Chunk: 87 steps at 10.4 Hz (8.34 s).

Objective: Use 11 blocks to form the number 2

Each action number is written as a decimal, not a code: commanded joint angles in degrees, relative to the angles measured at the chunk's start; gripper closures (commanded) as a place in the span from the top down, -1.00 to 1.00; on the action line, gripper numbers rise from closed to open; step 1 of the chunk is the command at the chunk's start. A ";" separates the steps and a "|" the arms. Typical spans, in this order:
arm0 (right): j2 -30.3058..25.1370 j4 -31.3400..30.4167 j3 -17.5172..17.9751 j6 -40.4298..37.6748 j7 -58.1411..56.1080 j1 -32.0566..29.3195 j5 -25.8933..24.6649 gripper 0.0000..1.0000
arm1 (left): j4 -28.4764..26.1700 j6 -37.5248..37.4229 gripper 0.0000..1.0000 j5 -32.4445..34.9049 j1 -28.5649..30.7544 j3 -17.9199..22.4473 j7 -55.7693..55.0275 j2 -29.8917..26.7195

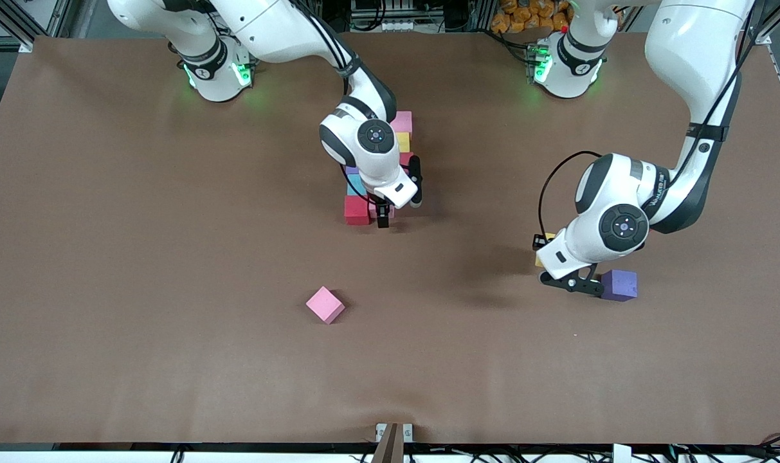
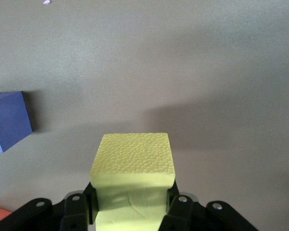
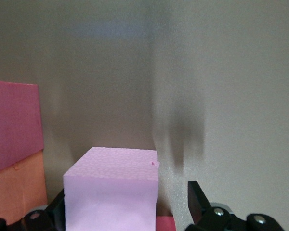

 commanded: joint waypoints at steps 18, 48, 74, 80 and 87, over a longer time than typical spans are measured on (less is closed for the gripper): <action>-5.32 -0.45 -0.10 -4.30 -0.87 -1.79 0.11 1.00 | -1.53 -4.63 -0.10 -1.46 -5.42 0.11 -20.79 -2.39; -26.68 1.75 -5.19 -25.23 42.17 -33.25 0.11 1.00 | -15.15 31.49 -0.19 -4.53 -11.21 -15.97 -123.11 0.95; -34.24 8.52 -5.90 -41.49 45.18 -46.80 0.72 1.00 | -13.75 38.09 -0.16 -2.60 -14.82 -13.25 -124.35 6.40; -34.33 8.43 -5.90 -41.49 45.18 -46.80 0.81 1.00 | -13.48 38.09 -0.16 -2.69 -15.08 -13.25 -124.43 6.67; -32.58 11.48 -5.81 -44.98 45.09 -47.06 0.81 1.00 | -13.04 38.09 -0.15 -2.69 -15.26 -13.25 -124.43 7.02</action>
